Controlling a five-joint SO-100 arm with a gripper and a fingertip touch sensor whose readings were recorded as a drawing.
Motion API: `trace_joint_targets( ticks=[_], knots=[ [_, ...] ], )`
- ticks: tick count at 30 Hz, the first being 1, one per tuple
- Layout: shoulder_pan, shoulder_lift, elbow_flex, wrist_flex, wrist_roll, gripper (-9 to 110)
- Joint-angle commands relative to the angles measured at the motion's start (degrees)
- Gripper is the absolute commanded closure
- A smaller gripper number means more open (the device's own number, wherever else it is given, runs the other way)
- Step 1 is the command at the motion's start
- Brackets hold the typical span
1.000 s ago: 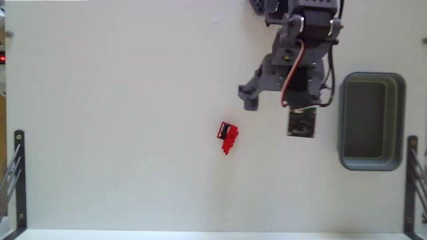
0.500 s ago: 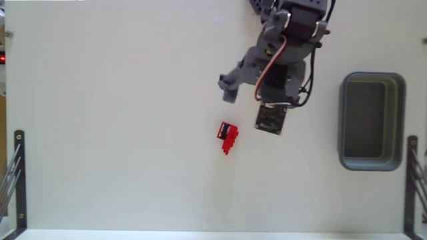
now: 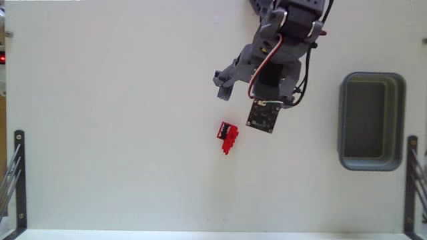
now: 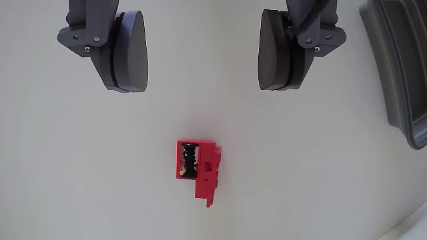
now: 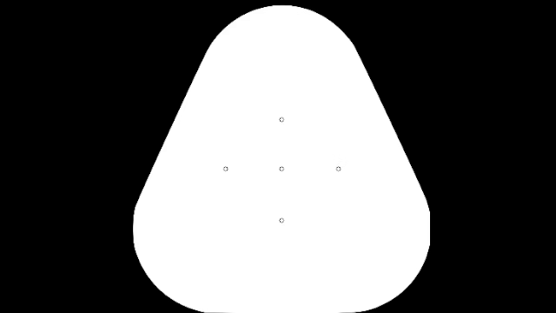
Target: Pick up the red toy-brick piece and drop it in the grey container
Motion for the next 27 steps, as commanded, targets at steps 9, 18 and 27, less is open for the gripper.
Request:
trace_joint_targets(
  ticks=[9, 18, 27],
  knots=[
    [1.52, 1.93, 0.3, 1.1, 0.26, -9],
    [1.52, 1.93, 0.3, 1.1, 0.26, -9],
    [1.52, 1.93, 0.3, 1.1, 0.26, -9]
  ],
)
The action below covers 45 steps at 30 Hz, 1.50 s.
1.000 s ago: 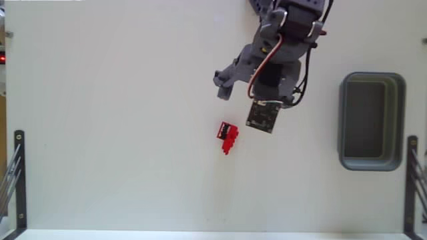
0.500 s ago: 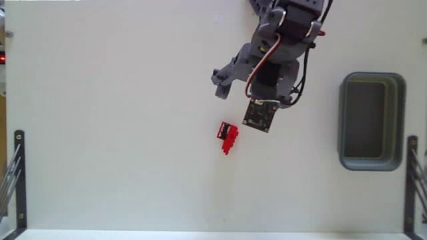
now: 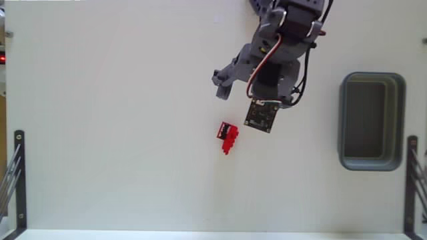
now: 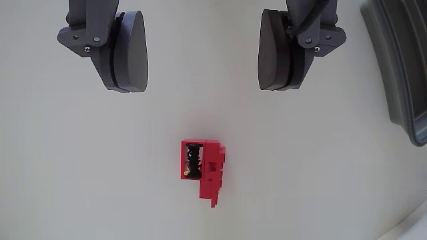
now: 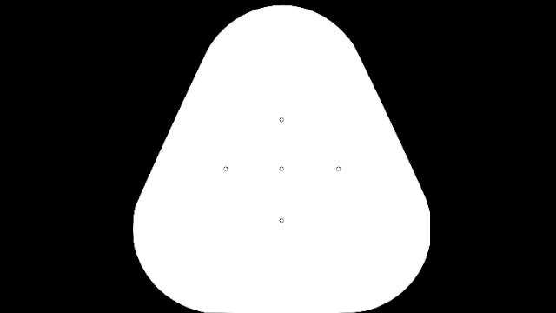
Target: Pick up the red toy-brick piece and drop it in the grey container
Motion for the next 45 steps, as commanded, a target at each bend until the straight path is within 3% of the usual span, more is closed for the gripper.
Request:
trace_joint_targets(
  ticks=[1, 45],
  knots=[
    [0.64, 1.93, 0.3, 1.1, 0.18, -9],
    [0.64, -23.43, -7.77, -16.19, 0.18, -9]
  ],
)
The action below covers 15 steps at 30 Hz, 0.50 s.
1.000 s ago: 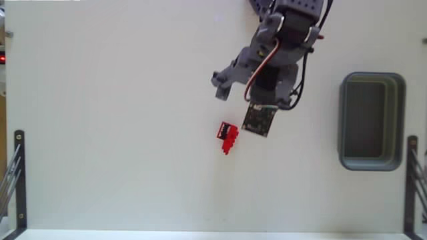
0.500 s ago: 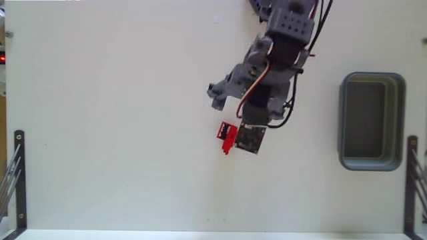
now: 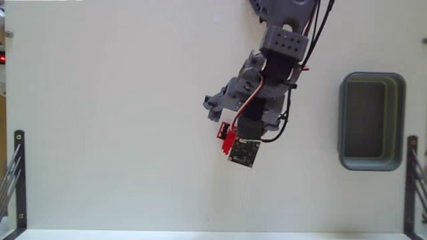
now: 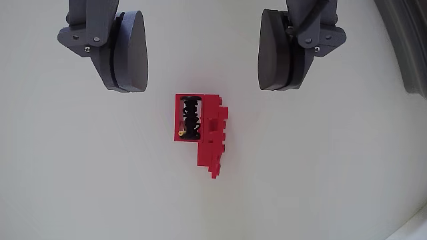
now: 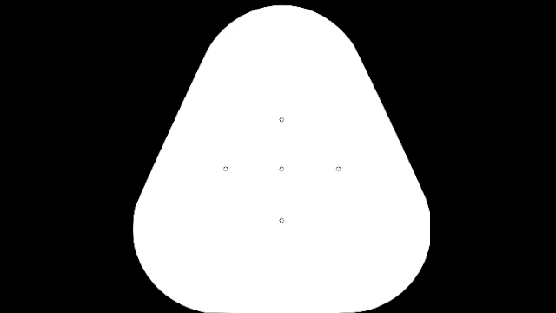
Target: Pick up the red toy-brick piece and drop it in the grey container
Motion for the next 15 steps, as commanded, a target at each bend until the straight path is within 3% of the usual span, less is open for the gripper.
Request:
trace_joint_targets(
  ticks=[1, 15],
  knots=[
    [0.64, -0.37, -3.65, -1.73, 0.18, -9],
    [0.64, -8.57, -8.69, -4.9, 0.18, -9]
  ],
)
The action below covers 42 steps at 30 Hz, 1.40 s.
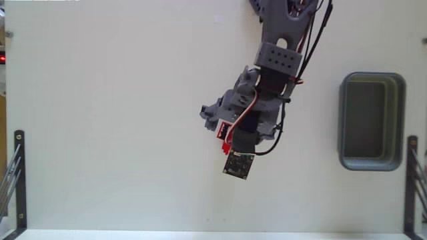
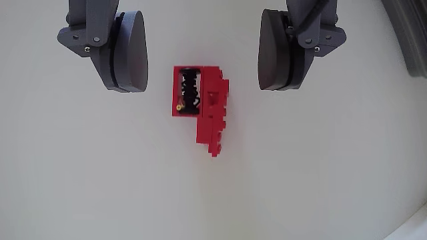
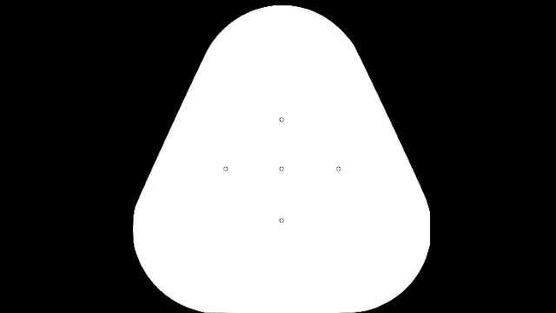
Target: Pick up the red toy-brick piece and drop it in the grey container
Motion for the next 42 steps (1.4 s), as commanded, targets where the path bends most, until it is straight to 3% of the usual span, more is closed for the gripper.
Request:
trace_joint_targets(
  ticks=[1, 16, 42],
  knots=[
    [0.64, 0.22, -3.63, -1.34, 0.18, -9],
    [0.64, -8.31, -10.17, -3.33, 0.18, -9],
    [0.64, -8.36, -9.67, -3.87, 0.18, -9]
  ],
)
